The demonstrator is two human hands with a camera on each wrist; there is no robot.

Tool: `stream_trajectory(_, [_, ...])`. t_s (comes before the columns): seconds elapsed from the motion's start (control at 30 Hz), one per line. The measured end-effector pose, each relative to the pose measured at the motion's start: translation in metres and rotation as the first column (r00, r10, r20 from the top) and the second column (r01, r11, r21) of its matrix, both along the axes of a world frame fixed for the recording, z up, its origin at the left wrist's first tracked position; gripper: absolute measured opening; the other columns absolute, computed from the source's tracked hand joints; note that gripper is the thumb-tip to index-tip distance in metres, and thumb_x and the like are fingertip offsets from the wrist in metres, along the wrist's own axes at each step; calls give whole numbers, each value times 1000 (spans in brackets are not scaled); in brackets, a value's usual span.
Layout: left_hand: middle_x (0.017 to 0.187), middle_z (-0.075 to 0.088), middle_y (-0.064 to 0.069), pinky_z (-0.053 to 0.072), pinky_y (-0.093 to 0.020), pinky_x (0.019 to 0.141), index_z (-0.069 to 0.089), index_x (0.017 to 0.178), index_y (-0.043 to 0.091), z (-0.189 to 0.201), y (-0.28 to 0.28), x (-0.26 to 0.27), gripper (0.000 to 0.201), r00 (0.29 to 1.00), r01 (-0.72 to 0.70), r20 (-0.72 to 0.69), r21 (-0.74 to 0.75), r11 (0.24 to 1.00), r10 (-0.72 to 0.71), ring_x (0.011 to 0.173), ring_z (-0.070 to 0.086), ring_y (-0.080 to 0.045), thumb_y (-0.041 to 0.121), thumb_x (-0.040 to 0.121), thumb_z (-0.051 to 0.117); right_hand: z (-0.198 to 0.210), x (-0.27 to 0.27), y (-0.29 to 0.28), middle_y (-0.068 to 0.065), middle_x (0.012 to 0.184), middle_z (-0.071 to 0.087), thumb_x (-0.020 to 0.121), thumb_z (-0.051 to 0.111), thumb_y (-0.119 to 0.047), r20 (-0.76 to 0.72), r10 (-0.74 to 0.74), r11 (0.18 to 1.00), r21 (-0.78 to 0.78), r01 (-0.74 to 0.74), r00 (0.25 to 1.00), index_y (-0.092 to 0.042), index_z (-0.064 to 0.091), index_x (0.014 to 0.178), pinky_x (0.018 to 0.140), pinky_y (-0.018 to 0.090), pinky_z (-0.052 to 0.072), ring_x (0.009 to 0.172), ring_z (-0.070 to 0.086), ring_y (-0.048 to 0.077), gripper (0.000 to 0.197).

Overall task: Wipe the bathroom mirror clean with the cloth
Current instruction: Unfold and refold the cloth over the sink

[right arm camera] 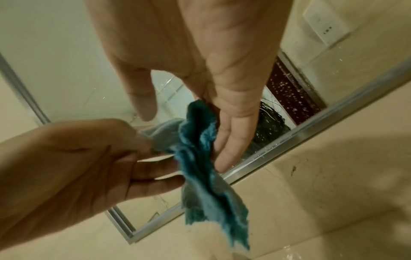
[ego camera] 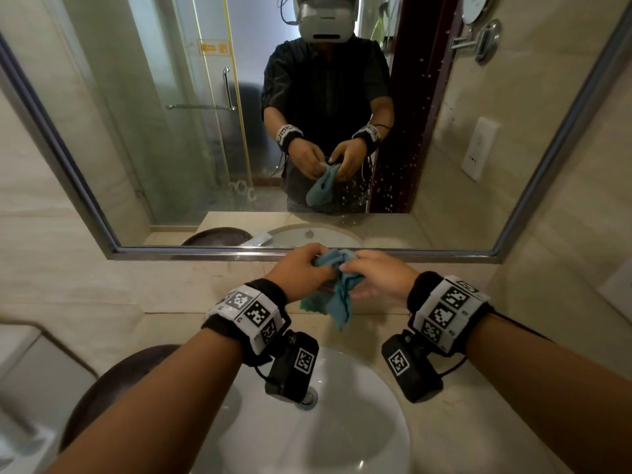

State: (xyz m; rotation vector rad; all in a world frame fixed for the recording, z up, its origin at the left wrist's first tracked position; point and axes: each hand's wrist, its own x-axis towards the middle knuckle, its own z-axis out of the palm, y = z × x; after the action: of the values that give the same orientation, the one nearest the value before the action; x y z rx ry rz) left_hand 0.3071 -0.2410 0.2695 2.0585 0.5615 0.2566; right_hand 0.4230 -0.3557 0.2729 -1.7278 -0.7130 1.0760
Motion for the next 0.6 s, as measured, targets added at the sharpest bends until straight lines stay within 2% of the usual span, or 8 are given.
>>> stream_trajectory(0.07, [103,66,-8,55,-35,83,59,107,19,4,-2,-2,22,992,124,-16,-119,985,-127,98,65,-26,8,87,58,-3,3,-2,9,116,60,91,58,-22,-49,1,999,35,1,999,-16,52,122,87,36,51,106,59,23,32])
stream_trajectory(0.13, [105,67,-3,54,-27,79,61,111,23,9,-2,-6,32,973,219,-12,-247,944,-229,97,64,-21,2,87,57,-4,7,-5,9,115,61,87,64,-20,59,-12,999,39,10,998,-16,52,120,87,38,51,104,60,23,35])
stream_trajectory(0.23, [107,63,3,50,-32,89,64,110,18,10,6,-8,27,993,117,40,-108,987,-113,101,58,-14,4,88,54,-2,13,-7,15,110,63,87,61,-10,305,-47,999,26,41,951,-9,57,110,80,36,52,96,61,25,23])
stream_trajectory(0.3, [109,59,3,48,-36,94,58,110,18,6,12,-9,24,993,-6,119,-4,1000,6,104,56,-14,6,89,56,0,15,-9,18,106,64,88,55,-8,305,-60,997,62,43,950,-5,59,109,76,35,49,89,60,25,21])
stream_trajectory(0.4, [126,53,-8,46,-44,98,36,134,27,-2,12,-11,55,997,28,74,-111,993,-20,114,54,-25,14,88,61,6,14,-10,16,107,62,90,51,-6,201,-66,990,134,40,977,-7,57,118,81,39,48,92,59,25,29])
stream_trajectory(0.47, [121,58,-14,50,-44,92,25,141,29,-4,7,-11,63,993,88,101,-230,969,-66,106,60,-28,13,90,59,8,14,-10,10,108,60,91,51,-8,206,-84,987,150,54,975,-16,51,120,81,38,50,94,59,23,30])
stream_trajectory(0.53, [114,62,-12,56,-35,81,22,143,30,-1,3,-11,65,989,101,141,-347,932,-54,97,65,-23,14,91,58,7,17,-10,10,109,57,93,52,-12,256,-123,984,153,86,959,-25,43,119,80,40,51,94,60,25,31])
stream_trajectory(0.6, [114,60,-6,57,-30,76,20,142,35,1,3,-12,73,986,132,148,-367,921,-83,99,64,-19,13,87,64,5,19,-11,16,111,57,94,51,-13,264,-146,980,167,104,953,-30,36,117,78,42,53,96,61,32,33])
